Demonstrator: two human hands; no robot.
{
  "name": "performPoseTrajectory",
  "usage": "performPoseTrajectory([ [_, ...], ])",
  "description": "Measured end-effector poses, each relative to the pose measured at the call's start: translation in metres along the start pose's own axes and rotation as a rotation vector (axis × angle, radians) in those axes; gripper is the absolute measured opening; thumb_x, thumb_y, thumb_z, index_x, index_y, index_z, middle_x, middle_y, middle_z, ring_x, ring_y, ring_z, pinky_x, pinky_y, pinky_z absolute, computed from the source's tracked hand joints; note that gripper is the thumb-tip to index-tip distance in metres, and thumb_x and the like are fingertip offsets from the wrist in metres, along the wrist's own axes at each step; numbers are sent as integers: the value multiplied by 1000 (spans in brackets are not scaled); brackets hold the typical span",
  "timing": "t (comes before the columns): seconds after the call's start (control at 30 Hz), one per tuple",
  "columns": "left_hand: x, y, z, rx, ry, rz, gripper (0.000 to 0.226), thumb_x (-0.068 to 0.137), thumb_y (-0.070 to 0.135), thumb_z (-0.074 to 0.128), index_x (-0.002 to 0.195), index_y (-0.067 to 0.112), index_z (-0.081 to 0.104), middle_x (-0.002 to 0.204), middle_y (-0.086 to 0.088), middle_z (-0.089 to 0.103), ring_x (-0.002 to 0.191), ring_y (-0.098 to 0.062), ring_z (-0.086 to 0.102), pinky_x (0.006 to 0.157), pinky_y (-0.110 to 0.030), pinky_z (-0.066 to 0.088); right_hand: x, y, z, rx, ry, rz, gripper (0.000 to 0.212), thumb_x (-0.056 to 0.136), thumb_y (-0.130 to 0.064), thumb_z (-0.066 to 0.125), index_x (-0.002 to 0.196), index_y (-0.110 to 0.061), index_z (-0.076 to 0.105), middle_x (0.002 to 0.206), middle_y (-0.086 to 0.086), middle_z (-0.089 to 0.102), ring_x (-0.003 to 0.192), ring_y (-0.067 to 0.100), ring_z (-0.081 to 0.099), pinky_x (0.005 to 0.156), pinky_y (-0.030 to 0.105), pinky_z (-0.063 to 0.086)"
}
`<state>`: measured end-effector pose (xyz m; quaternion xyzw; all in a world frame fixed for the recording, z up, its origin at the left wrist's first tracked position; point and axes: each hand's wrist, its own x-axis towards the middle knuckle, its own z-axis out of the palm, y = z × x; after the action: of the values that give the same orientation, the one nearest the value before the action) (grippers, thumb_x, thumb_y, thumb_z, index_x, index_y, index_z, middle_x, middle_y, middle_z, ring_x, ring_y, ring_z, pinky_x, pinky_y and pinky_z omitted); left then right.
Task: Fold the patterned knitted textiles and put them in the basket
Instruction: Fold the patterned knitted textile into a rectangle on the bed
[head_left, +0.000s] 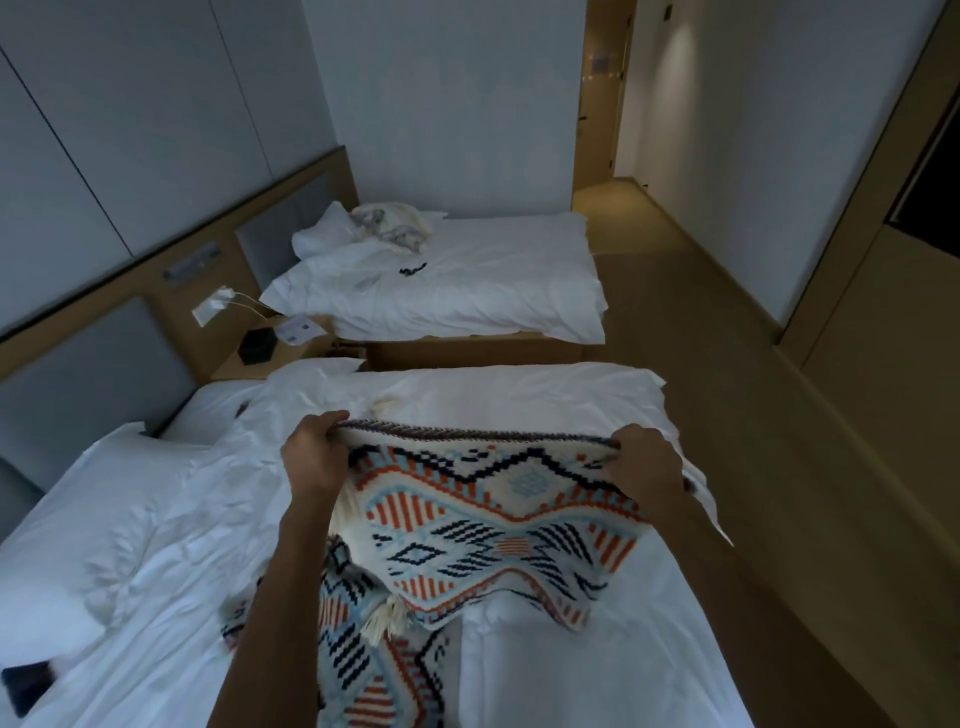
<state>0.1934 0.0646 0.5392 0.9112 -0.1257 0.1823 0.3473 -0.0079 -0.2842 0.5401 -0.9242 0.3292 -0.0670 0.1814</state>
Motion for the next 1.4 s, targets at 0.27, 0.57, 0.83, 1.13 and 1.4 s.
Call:
performPoseTrajectory([
  [0.27, -2, -6, 7, -17, -88, -136, 18, 85, 23, 73, 79, 6, 71, 77, -14, 70, 76, -33, 63, 67, -37, 48, -5, 15, -7, 34, 295, 170, 17, 86, -19, 56, 89, -27, 71, 79, 4, 66, 81, 32, 65, 75, 37, 42],
  [0.57, 7, -22, 4, -234, -166, -228, 43, 91, 35, 67, 71, 1, 50, 66, -15, 56, 64, -29, 53, 58, -37, 39, 4, -18, -3, 110, 396, 115, 28, 86, -9, 52, 106, -19, 69, 90, 13, 72, 86, 37, 64, 85, 42, 44],
  [0.83, 21, -54, -11, -222, -338, -263, 34, 76, 34, 51, 99, 10, 60, 94, -6, 62, 87, -30, 57, 72, -36, 41, -5, -63, 15, 232, 353, 84, 24, 93, -19, 50, 111, -10, 61, 98, 17, 70, 94, 38, 63, 86, 43, 47],
  [1.13, 28, -93, -22, 38, -22, -147, 29, 72, -6, 60, 89, 15, 71, 83, -11, 72, 79, -37, 65, 63, -36, 49, -2, -60, 35, 34, 337, 67, 23, 72, -14, 60, 88, -23, 75, 85, 6, 72, 79, 31, 66, 76, 39, 47],
  [1.4, 2, -111, 12, 88, -184, -215, 25, 79, 0, 54, 91, 13, 72, 90, -15, 71, 86, -39, 64, 68, -39, 51, -25, -46, 90, -85, 103, 252, 20, 91, -7, 48, 100, -14, 63, 95, 10, 65, 91, 30, 64, 66, 29, 40],
])
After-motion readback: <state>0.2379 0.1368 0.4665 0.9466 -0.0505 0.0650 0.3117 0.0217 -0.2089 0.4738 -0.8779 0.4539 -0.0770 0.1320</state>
